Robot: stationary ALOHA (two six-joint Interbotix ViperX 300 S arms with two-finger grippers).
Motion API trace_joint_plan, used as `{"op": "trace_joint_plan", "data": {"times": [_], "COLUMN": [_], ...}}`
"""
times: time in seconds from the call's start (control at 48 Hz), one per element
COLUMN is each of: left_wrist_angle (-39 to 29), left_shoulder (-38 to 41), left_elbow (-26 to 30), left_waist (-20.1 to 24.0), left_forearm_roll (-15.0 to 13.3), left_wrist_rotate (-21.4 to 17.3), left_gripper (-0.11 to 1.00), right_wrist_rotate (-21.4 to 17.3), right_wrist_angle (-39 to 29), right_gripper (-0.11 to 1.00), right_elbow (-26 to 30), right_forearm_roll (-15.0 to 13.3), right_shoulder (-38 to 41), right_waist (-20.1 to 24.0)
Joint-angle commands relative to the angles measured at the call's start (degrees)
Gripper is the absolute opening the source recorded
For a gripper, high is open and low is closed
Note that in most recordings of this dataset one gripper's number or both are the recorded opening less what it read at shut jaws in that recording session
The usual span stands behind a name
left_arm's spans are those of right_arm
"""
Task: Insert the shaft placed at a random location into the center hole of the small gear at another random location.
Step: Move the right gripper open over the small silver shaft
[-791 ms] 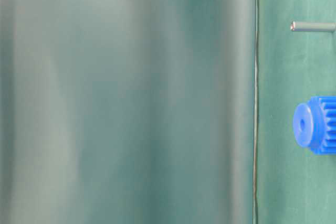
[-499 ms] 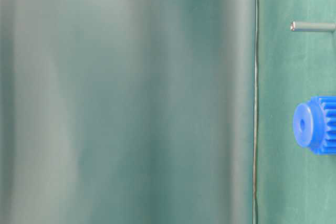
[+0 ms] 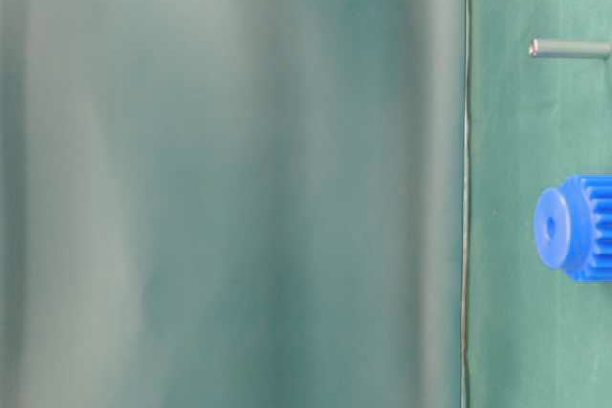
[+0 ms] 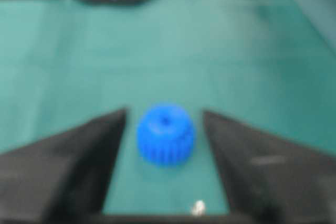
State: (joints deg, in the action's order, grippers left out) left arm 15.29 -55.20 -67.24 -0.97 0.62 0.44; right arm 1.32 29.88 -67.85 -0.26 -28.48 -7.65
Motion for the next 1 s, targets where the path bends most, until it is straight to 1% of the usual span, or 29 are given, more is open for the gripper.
{"op": "trace_joint_plan", "data": {"times": [0.0,0.042,0.062,0.104,0.125,0.25,0.479,0.604,0.687,0.978], "left_wrist_angle": [0.09,-0.09,-0.09,-0.18,-0.18,-0.62,-1.14,-1.49,-1.76,-2.29], "left_shoulder": [0.18,0.18,0.18,0.18,0.26,0.35,0.35,0.44,0.44,0.35], "left_elbow": [1.23,1.14,1.23,1.14,1.14,1.05,1.05,0.97,0.97,0.97], "left_waist": [-0.09,-0.09,-0.09,-0.09,-0.09,-0.09,-0.09,-0.09,-0.09,-0.09], "left_forearm_roll": [0.18,0.09,0.09,0.18,0.18,0.18,0.18,0.18,0.18,0.18], "left_wrist_rotate": [-0.09,-0.09,-0.09,-0.09,-0.09,-0.09,-0.09,-0.09,-0.09,-0.18], "left_gripper": [0.00,0.00,0.00,0.00,0.00,0.00,0.00,0.00,0.00,0.00], "right_wrist_rotate": [1.23,1.32,1.32,1.32,1.32,1.32,1.14,1.05,1.05,0.97], "right_wrist_angle": [3.96,6.24,7.21,8.96,9.76,13.27,16.96,18.02,18.11,17.93], "right_gripper": [0.83,0.89,0.89,0.83,0.81,0.85,0.84,0.84,0.84,0.84], "right_elbow": [1.05,1.23,1.32,1.58,1.67,2.64,4.83,5.45,5.36,5.45], "right_forearm_roll": [-0.09,-0.09,0.00,0.09,0.09,0.35,1.41,2.29,3.16,2.99], "right_shoulder": [5.27,8.61,9.93,12.48,13.62,20.30,29.97,33.40,34.28,34.72], "right_waist": [-1.05,-1.58,-1.85,-2.11,-2.29,-3.08,-3.52,-3.69,-4.04,-4.13]}}
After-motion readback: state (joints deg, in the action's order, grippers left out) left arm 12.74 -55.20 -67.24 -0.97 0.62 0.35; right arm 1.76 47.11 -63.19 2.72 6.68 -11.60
